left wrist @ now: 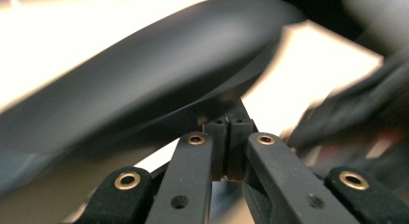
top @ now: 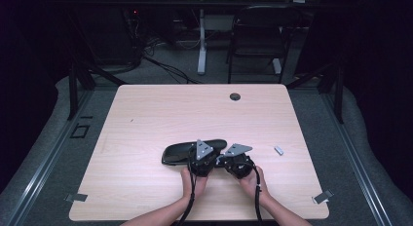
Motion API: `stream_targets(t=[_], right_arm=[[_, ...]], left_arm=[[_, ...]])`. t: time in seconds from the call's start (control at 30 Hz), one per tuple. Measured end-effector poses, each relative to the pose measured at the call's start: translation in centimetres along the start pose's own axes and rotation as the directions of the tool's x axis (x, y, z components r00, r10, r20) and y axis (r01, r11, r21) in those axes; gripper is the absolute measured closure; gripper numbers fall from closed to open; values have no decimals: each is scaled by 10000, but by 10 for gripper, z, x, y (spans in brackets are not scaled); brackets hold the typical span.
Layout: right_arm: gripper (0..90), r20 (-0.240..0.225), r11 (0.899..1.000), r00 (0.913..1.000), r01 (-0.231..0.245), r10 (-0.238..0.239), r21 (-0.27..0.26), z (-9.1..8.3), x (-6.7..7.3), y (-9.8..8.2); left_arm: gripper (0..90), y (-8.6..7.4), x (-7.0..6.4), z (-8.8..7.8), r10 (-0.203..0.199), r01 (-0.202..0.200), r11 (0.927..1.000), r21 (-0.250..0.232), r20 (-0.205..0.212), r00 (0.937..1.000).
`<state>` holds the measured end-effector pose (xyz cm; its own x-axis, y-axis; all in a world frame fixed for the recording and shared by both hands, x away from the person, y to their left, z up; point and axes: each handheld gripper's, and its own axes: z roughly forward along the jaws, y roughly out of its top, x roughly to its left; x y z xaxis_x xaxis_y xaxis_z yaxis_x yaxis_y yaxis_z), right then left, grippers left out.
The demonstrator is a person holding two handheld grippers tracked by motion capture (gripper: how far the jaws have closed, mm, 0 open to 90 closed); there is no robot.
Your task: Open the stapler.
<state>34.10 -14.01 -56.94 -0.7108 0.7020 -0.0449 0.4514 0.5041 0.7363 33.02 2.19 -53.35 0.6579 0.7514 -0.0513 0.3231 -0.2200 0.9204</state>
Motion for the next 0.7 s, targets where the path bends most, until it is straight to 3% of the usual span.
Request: stream_targets(t=[0.03, 0.1, 0.33, 0.7], right_arm=[[900, -33, 10000, 10000, -82, 82, 21, 0, 0, 0], [900, -89, 9999, 9999, -90, 89, -127, 1, -1, 0], [900, 9, 10000, 10000, 40, -40, 21, 0, 0, 0], [900, -143, 10000, 9999, -55, 55, 9, 0, -2, 1]], left_arm=[[900, 12, 0, -7, -44, 46, 9995, -315, 84, 10000], [900, 19, 0, -12, -158, 163, 9992, -358, 146, 9998], [900, 8, 3, -6, -266, 264, 9995, 152, 122, 9996], [900, 10, 10, -13, -460, 460, 9989, 102, 31, 9989]])
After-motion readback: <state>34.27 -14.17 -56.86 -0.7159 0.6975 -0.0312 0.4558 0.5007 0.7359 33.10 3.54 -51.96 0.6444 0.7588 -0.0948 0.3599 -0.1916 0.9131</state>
